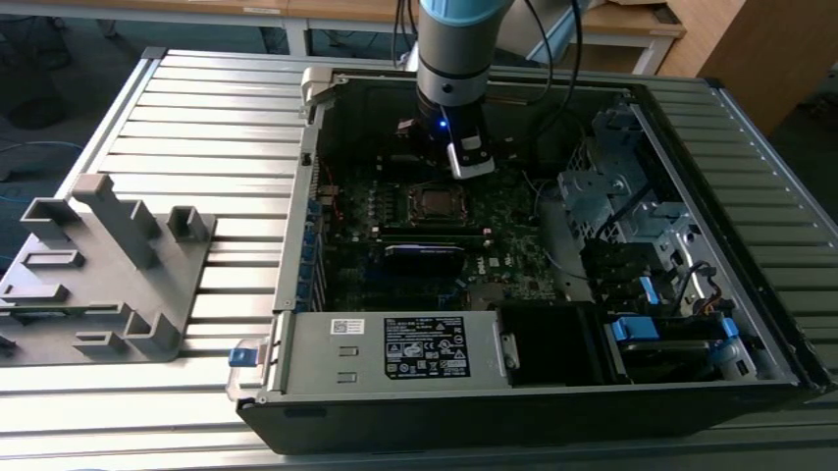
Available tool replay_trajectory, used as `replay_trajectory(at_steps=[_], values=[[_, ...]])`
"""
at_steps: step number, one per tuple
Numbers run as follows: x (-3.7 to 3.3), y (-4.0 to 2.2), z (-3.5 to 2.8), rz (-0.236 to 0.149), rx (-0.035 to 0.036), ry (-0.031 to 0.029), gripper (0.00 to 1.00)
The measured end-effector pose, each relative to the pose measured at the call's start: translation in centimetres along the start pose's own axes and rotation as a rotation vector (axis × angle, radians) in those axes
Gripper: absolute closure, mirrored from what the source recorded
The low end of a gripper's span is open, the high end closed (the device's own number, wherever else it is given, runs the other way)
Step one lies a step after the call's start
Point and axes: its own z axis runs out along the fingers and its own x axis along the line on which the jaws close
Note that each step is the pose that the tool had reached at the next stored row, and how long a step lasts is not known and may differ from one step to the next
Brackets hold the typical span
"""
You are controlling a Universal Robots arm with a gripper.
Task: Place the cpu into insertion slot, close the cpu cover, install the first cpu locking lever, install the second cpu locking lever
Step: 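Install the first cpu locking lever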
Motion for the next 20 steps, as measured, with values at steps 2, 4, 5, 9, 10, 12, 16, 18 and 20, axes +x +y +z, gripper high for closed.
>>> replay_trajectory(at_steps=[2, 4, 5, 9, 10, 12, 16, 18, 20], values=[[0.0, 0.0, 0.0, 0.001, 0.0002, -0.0003, 0.89], [-0.01, 0.0, 0.02, 0.002, 0.0003, -0.0004, 0.89], [-0.01, 0.0, 0.02, 0.002, 0.0006, -0.0005, 0.89], [-0.02, -0.01, 0.1, 0.003, 0.0011, -0.0011, 0.89], [-0.02, -0.01, 0.1, 0.003, 0.0012, -0.0011, 0.89], [-0.02, -0.02, 0.1, 0.003, 0.0013, -0.0011, 0.89], [-0.02, -0.03, 0.23, 0.003, 0.0006, -0.0013, 0.89], [-0.02, -0.07, 0.36, 0.003, 0.0011, -0.0012, 0.89], [-0.02, -0.09, 0.4, 0.003, 0.0013, -0.0011, 0.89]])
